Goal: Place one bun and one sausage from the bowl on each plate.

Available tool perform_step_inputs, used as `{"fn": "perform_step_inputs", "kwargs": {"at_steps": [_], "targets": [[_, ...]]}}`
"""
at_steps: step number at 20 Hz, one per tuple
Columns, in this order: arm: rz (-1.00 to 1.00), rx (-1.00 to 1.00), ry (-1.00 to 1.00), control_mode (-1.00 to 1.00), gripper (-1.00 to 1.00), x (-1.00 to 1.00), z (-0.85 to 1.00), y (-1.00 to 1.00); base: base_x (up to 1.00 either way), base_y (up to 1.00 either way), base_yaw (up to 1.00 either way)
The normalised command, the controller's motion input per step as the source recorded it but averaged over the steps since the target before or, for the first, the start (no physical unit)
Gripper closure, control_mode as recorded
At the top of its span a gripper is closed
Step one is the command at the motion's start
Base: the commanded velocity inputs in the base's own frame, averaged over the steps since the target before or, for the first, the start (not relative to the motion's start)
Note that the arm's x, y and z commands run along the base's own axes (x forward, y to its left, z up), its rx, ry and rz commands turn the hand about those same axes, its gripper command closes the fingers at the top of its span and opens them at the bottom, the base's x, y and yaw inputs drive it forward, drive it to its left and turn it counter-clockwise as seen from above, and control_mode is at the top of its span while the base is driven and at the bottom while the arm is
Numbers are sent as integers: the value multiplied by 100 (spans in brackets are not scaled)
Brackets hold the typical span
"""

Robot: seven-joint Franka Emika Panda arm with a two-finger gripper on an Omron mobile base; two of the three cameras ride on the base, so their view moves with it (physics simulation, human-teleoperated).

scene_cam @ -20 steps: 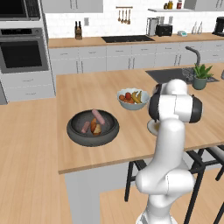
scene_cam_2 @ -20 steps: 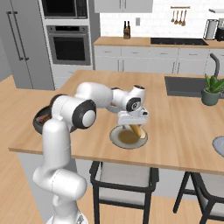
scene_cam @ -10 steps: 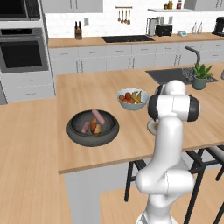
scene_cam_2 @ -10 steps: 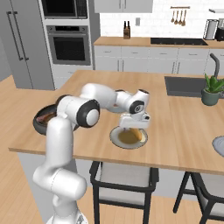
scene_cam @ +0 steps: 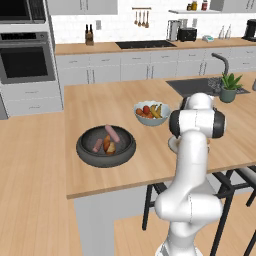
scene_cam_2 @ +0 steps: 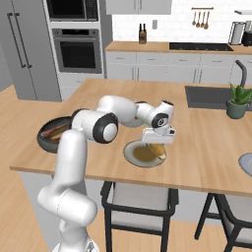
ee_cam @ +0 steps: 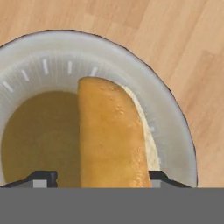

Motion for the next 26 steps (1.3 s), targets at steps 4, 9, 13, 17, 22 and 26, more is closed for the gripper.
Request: {"fn": "perform_step_inputs", "kwargs": {"at_steps": [4, 9, 13, 17, 22, 26], "targets": [[0, 0, -13, -100, -100, 16, -3, -3, 0, 0, 0], [0, 0, -3, -100, -100, 7, -30, 0, 0, 0, 0], [0, 0, -16, -100, -100, -9, 7, 6, 0, 0, 0], [-2, -15, -34, -100, -100, -30, 59, 24, 0, 0, 0], [-7, -15, -16, -100, -100, -65, 57, 51, 0, 0, 0], [-14, -15, -13, -100, -100, -80, 83, 93, 0, 0, 0]]}}
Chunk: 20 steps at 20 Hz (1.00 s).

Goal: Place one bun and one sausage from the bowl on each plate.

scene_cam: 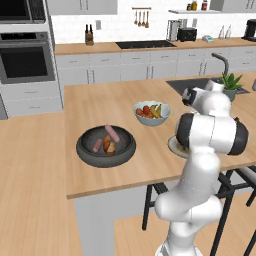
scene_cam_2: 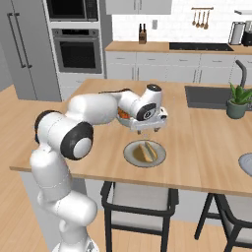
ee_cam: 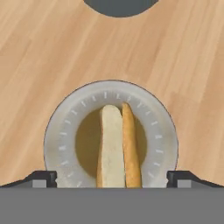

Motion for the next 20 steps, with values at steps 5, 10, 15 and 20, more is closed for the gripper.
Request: {"fn": "perform_step_inputs", "kwargs": {"at_steps": [5, 10, 15, 20], "targets": [[-11, -17, -14, -100, -100, -64, 85, 100, 0, 0, 0], [-17, -10, -1, -100, -100, -17, 76, 100, 0, 0, 0], [-25, 0, 1, -100, -100, -13, 62, 100, 0, 0, 0], [-23, 25, 2, -100, -100, -2, 0, 97, 0, 0, 0]]}}
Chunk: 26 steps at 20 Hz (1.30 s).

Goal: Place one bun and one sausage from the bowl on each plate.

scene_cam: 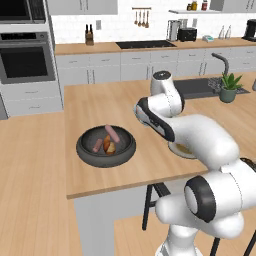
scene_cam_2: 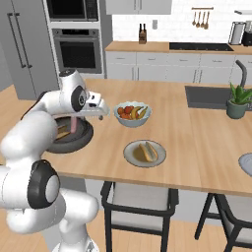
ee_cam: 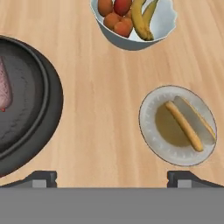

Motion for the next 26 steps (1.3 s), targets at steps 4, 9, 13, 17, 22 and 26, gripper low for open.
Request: {"fn": "perform_step_inputs", "kwargs": {"at_steps": [4, 9, 13, 17, 22, 26], "targets": [[-6, 20, 0, -100, -100, 3, -54, 100, 0, 0, 0], [-6, 0, 2, -100, -100, 22, -41, 100, 0, 0, 0], [0, -7, 9, -100, -100, 26, -2, 96, 0, 0, 0], [8, -3, 8, -100, -100, 62, -13, 31, 0, 0, 0], [32, 0, 7, -100, -100, 97, -12, 2, 0, 0, 0], [30, -5, 3, -100, -100, 72, -25, 8, 0, 0, 0]]}}
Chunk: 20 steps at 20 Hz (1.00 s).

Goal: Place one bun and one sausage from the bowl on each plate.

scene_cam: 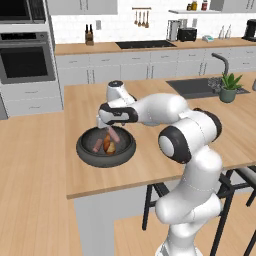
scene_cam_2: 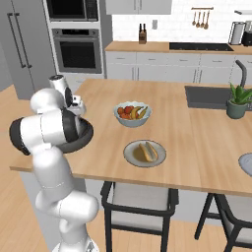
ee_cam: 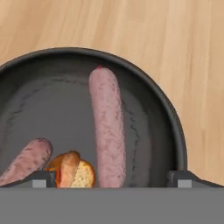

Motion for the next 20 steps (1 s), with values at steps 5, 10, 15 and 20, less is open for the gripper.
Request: {"fn": "perform_step_inputs", "kwargs": {"at_steps": [5, 10, 15, 20], "targets": [[5, -6, 6, -100, -100, 35, -34, 26, 0, 0, 0], [-3, 0, 1, -100, -100, 5, -50, 3, 0, 0, 0], [0, 0, 0, -100, -100, 6, -36, -26, 0, 0, 0], [0, 0, 0, -100, -100, 1, -31, -13, 0, 0, 0]]}}
